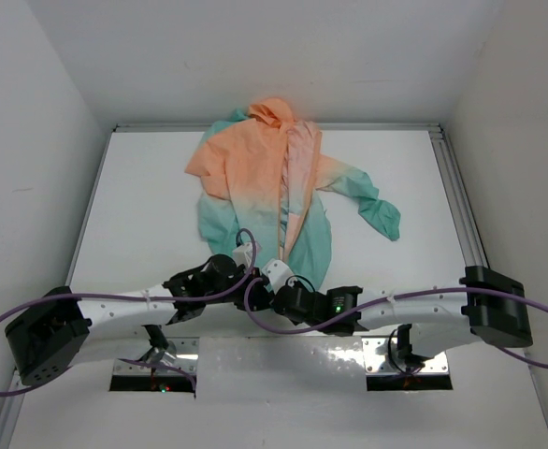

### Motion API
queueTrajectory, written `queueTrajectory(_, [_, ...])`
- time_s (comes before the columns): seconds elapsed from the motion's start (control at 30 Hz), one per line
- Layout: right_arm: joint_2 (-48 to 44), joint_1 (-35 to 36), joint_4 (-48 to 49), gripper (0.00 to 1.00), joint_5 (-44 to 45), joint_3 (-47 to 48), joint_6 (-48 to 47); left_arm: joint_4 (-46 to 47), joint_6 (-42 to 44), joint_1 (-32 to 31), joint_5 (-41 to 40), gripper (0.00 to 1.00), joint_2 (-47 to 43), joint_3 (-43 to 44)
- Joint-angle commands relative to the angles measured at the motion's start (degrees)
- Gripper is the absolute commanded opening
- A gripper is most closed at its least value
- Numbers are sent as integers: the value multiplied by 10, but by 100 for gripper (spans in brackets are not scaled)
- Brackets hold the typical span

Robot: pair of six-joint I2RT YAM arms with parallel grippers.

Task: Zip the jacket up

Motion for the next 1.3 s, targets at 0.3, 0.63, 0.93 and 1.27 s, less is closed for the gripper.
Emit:
queueTrajectory(0.3, [5, 5, -3, 4, 6, 20, 7, 32, -2, 5, 12, 0, -15, -3])
queueTrajectory(0.63, [-26, 5, 24, 0, 56, 44, -19, 33, 6, 4, 14, 0, -22, -30])
queueTrajectory(0.93, [-1, -36, 63, 0, 30, 79, -39, -2, 7, -18, -26, 0, -90, -56])
queueTrajectory(1.27, [-12, -89, 76, 0, -42, 59, -9, -43, 7, -22, -48, 0, -167, -64])
